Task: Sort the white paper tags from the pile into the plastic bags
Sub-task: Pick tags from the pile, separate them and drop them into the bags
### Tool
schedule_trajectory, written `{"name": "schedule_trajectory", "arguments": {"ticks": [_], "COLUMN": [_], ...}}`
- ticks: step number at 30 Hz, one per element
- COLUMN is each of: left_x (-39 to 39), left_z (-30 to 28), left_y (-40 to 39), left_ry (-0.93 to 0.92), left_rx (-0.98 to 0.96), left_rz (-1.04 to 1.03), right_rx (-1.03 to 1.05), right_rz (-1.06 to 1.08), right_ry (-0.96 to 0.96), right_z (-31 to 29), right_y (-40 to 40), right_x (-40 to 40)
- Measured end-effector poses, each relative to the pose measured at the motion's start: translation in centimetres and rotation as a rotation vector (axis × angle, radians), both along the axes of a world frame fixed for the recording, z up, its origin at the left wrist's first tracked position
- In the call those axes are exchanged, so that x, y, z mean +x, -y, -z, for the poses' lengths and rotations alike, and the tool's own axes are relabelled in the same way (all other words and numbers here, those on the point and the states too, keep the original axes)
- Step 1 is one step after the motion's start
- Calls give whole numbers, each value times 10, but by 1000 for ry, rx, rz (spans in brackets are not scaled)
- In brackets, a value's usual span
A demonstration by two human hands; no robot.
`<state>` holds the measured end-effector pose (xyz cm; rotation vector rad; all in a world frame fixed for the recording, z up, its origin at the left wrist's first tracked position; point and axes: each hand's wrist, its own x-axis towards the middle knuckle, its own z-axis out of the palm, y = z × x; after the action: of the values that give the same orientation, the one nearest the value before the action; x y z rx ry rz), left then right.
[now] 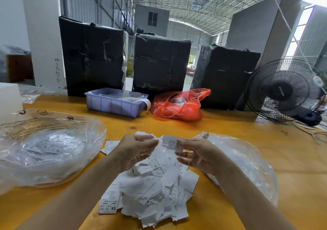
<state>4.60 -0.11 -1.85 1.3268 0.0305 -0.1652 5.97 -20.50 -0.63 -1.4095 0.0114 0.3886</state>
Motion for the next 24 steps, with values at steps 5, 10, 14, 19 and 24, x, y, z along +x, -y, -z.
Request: {"name": "schedule_trajectory", "arguments": {"ticks": [5,10,14,19,24], "left_x": [2,-1,-1,-1,-1], "left_z": [5,4,3,3,5], "left_y": [1,1,5,6,6], "left_ry": [10,23,-6,-6,28], "left_rx": [-5,9,-142,-180,-78], "left_rz": [54,49,-1,18,23], "right_rx": [42,212,219,29,34], "right_rz": [41,71,93,187,219], "right_ry": [81,37,31,33,-8], "right_z": [-1,-3,-3,-3,-3], "right_y": [-2,-7,-9,-6,-5], "right_x": [-1,-2,-1,-1,0]}}
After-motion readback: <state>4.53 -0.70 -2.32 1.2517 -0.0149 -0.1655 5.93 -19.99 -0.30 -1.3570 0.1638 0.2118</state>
